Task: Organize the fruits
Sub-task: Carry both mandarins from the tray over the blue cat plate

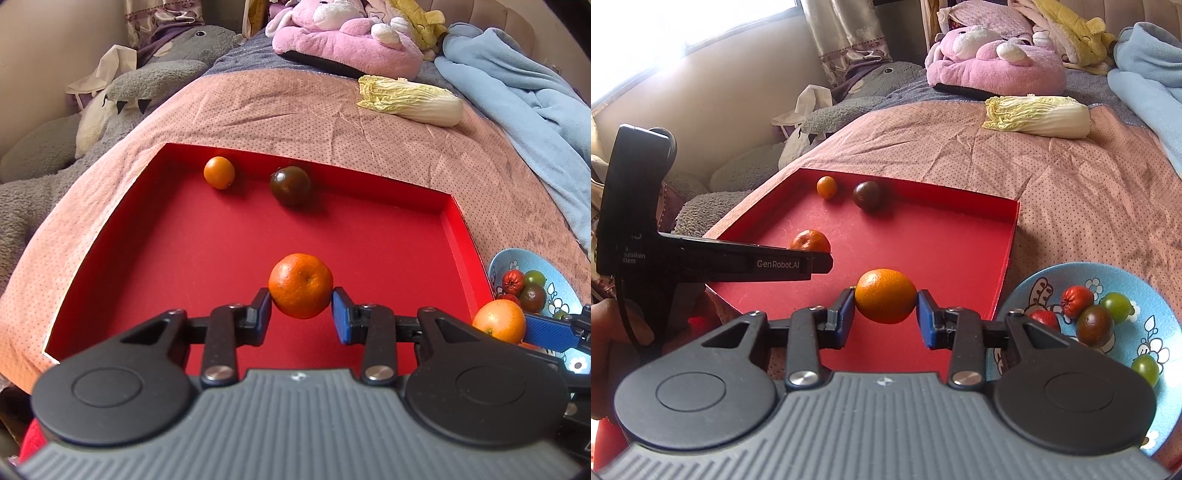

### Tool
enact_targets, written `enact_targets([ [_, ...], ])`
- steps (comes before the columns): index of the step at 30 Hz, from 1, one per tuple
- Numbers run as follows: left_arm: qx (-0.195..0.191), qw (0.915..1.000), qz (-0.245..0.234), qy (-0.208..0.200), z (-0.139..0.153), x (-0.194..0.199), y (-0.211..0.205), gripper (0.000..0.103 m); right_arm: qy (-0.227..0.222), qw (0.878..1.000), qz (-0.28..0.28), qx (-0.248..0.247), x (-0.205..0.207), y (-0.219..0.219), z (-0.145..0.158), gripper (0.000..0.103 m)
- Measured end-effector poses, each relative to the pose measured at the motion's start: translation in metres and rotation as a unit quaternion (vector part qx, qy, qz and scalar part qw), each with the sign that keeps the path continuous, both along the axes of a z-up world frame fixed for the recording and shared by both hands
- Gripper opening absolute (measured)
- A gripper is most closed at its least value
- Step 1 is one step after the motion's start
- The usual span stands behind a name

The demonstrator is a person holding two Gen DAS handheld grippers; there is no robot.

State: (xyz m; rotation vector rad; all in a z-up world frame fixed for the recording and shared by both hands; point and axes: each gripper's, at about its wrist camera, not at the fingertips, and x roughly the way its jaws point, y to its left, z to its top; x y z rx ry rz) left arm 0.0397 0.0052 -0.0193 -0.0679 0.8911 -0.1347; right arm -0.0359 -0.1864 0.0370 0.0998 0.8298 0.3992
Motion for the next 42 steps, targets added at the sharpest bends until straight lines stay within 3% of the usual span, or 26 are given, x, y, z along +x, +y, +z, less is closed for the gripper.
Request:
enact_targets([
  [25, 0.016, 0.9997, -0.016, -0.01, 0.007, -0.009, -0.02, 0.038, -0.014, 1.0, -0.015, 0.015, -0.015, -0.018, 0.011, 0.042],
  [42, 0.017, 0.9975, -0.067, -0.015, 0.012, -0.015, -0.067, 0.038, -0.013, 0.997, -0.075, 0.019, -0.033, -0.075, 0.005, 0.042],
])
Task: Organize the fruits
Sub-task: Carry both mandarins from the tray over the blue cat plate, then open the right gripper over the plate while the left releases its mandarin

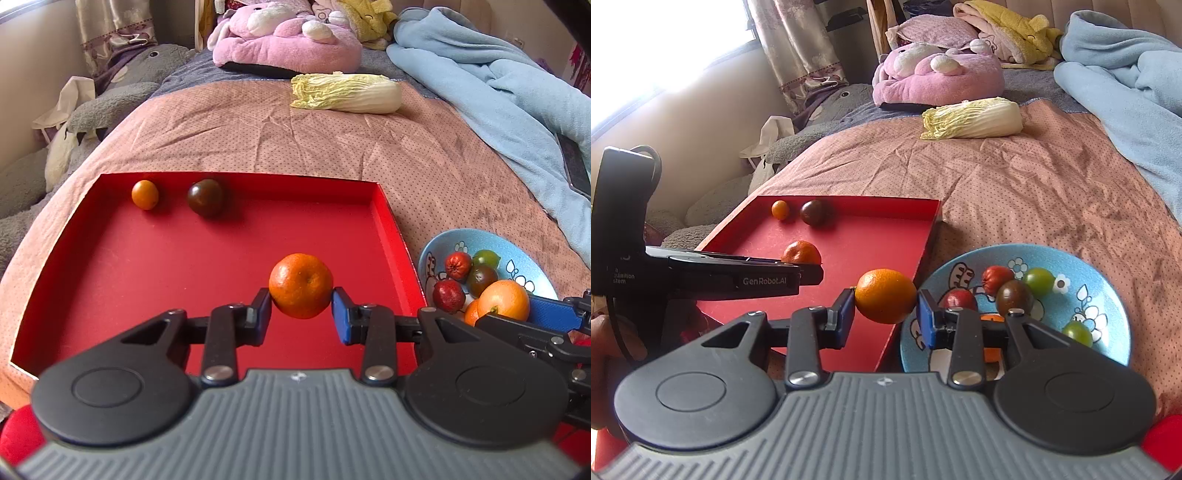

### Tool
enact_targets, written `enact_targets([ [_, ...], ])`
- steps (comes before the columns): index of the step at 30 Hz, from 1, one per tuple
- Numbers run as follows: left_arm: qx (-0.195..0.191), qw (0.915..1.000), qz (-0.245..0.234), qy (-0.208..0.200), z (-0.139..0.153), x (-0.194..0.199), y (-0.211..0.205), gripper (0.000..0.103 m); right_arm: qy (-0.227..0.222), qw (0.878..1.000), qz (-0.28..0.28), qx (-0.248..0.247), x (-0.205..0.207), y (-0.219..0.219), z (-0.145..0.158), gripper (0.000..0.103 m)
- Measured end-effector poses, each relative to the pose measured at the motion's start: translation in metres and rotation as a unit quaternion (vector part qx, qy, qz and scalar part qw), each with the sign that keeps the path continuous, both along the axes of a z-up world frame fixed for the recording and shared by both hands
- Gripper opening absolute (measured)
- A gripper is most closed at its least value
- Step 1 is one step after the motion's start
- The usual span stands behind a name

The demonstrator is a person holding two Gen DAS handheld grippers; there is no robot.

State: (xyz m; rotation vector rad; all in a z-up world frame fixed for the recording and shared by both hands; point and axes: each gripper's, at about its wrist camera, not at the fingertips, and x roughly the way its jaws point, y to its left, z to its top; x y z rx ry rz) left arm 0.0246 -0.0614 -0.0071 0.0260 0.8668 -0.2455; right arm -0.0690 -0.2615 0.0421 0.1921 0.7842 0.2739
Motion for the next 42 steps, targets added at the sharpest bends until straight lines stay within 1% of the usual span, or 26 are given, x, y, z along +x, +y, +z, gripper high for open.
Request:
enact_targets([
  [11, -0.004, 0.9987, -0.051, 0.0, 0.001, -0.004, -0.046, 0.038, 0.024, 0.998, -0.06, -0.009, -0.026, -0.053, -0.023, 0.042],
  [18, -0.015, 0.9953, -0.095, 0.012, -0.005, -0.015, -0.077, 0.039, 0.033, 0.994, -0.103, -0.018, -0.028, -0.082, -0.035, 0.042],
  [22, -0.019, 0.9927, -0.117, 0.024, -0.013, -0.024, -0.091, 0.039, 0.034, 0.993, -0.11, -0.027, -0.018, -0.087, -0.039, 0.042],
  [32, -0.016, 0.9849, -0.168, 0.037, -0.024, -0.046, -0.118, 0.039, 0.039, 0.99, -0.131, -0.044, 0.004, -0.098, -0.047, 0.042],
  [36, -0.009, 0.9845, -0.171, 0.036, -0.025, -0.049, -0.123, 0.04, 0.034, 0.989, -0.138, -0.044, 0.009, -0.099, -0.042, 0.045],
  [38, -0.01, 0.9846, -0.17, 0.039, -0.024, -0.05, -0.123, 0.04, 0.029, 0.989, -0.138, -0.044, 0.009, -0.097, -0.038, 0.048],
  [40, -0.013, 0.9847, -0.169, 0.038, -0.023, -0.05, -0.122, 0.04, 0.023, 0.989, -0.139, -0.044, 0.01, -0.096, -0.035, 0.053],
  [42, -0.014, 0.9851, -0.168, 0.035, -0.02, -0.05, -0.12, 0.042, 0.019, 0.989, -0.138, -0.043, 0.01, -0.094, -0.031, 0.053],
])
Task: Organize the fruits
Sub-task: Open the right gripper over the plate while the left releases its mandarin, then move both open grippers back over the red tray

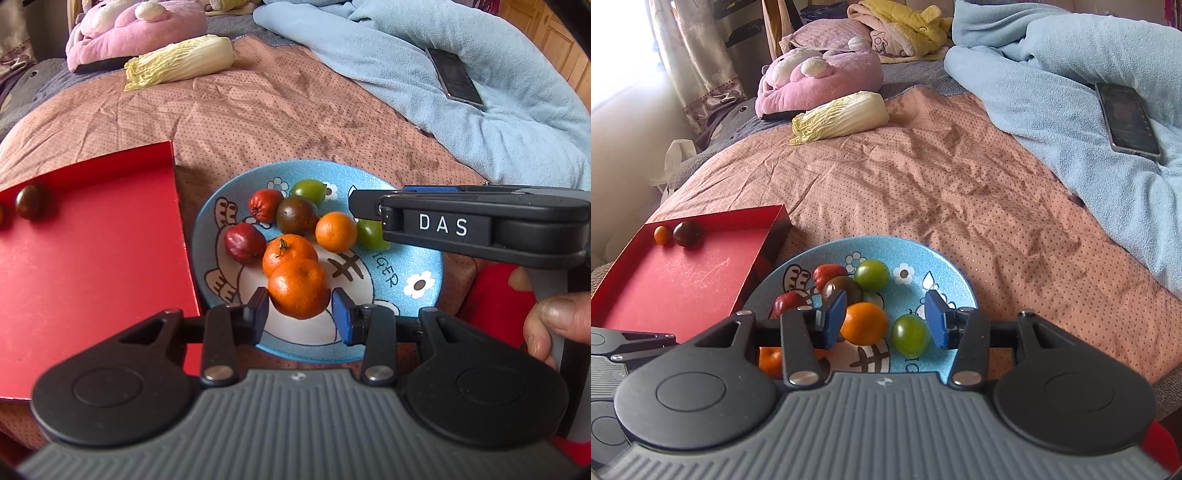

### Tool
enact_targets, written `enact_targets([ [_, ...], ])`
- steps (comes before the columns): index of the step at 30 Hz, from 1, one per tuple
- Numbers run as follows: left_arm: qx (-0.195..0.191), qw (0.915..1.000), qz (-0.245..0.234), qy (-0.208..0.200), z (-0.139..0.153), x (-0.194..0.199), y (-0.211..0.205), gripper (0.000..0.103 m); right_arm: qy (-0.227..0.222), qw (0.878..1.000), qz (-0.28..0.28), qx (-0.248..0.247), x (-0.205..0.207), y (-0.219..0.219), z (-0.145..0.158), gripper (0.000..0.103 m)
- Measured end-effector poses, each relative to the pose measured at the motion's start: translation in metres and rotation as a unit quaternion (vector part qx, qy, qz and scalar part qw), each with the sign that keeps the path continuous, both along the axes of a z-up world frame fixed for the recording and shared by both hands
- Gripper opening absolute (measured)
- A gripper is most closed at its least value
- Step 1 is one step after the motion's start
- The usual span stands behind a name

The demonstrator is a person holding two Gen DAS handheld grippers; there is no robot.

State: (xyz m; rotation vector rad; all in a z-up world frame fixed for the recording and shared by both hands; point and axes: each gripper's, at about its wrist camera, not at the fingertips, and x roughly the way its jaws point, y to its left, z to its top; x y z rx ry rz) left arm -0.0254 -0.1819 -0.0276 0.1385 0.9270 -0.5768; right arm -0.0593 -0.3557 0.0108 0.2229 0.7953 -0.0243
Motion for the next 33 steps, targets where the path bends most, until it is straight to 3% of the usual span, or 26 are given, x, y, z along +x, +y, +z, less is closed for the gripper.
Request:
enact_targets([
  [5, -0.008, 0.9999, 0.006, -0.008, 0.007, -0.002, 0.006, 0.057, -0.009, 1.0, 0.007, 0.003, 0.001, 0.007, 0.007, 0.053],
  [18, -0.027, 0.9981, 0.046, -0.032, 0.026, 0.004, 0.041, 0.057, -0.042, 0.998, 0.047, 0.02, 0.011, 0.043, 0.039, 0.054],
  [33, -0.001, 0.9906, 0.128, -0.047, 0.023, 0.037, 0.118, 0.057, -0.038, 0.994, 0.102, 0.029, 0.04, 0.104, 0.046, 0.055],
])
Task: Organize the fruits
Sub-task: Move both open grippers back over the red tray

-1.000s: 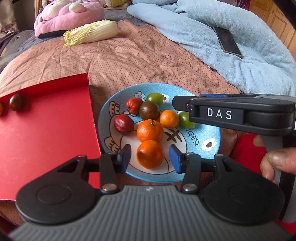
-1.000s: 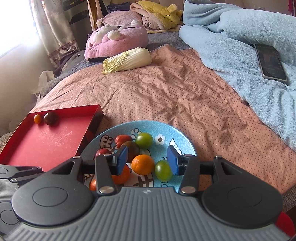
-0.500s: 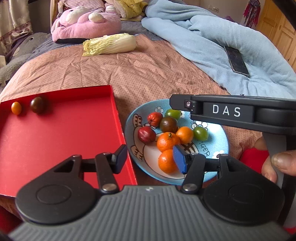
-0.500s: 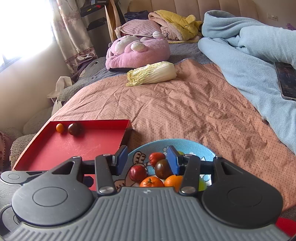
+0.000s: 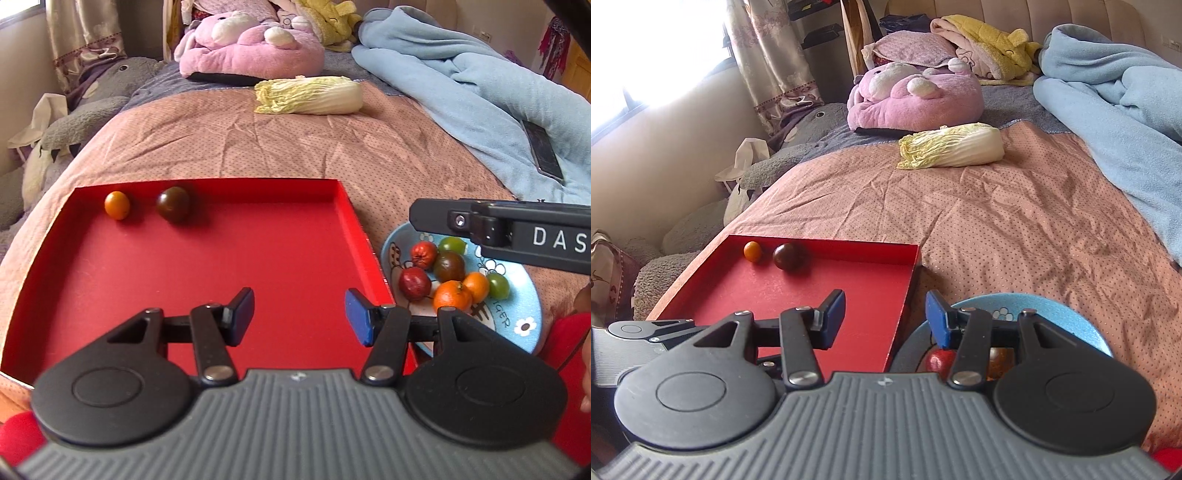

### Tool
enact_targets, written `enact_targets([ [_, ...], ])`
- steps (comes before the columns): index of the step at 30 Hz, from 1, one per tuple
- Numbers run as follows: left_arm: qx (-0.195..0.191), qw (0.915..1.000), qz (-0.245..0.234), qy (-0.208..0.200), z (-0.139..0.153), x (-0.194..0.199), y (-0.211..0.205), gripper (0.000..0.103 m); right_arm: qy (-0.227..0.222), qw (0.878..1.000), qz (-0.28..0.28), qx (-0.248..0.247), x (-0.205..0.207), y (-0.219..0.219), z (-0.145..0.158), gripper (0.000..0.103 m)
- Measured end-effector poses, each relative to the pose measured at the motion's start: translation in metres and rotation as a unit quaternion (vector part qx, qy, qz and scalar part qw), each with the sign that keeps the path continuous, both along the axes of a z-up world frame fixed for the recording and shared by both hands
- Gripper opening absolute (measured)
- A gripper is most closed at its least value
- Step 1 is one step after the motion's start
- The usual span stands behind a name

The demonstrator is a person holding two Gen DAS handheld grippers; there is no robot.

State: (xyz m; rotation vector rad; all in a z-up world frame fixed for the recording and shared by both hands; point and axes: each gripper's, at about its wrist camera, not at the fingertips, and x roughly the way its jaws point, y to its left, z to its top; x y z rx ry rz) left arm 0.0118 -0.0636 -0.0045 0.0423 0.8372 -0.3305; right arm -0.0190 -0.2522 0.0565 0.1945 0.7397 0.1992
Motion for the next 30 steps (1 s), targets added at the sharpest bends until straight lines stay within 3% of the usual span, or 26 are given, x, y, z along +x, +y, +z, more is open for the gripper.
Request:
enact_targets([
  [21, 0.005, 0.994, 0.109, 0.005, -0.007, 0.076, 0.12, 0.057, 0.038, 0.995, 0.091, -0.016, 0.072, 0.107, -0.034, 0.054],
  [30, 0.005, 0.9927, 0.119, 0.019, -0.016, 0.11, 0.144, 0.057, 0.065, 0.992, 0.108, -0.015, 0.13, 0.152, -0.059, 0.053],
])
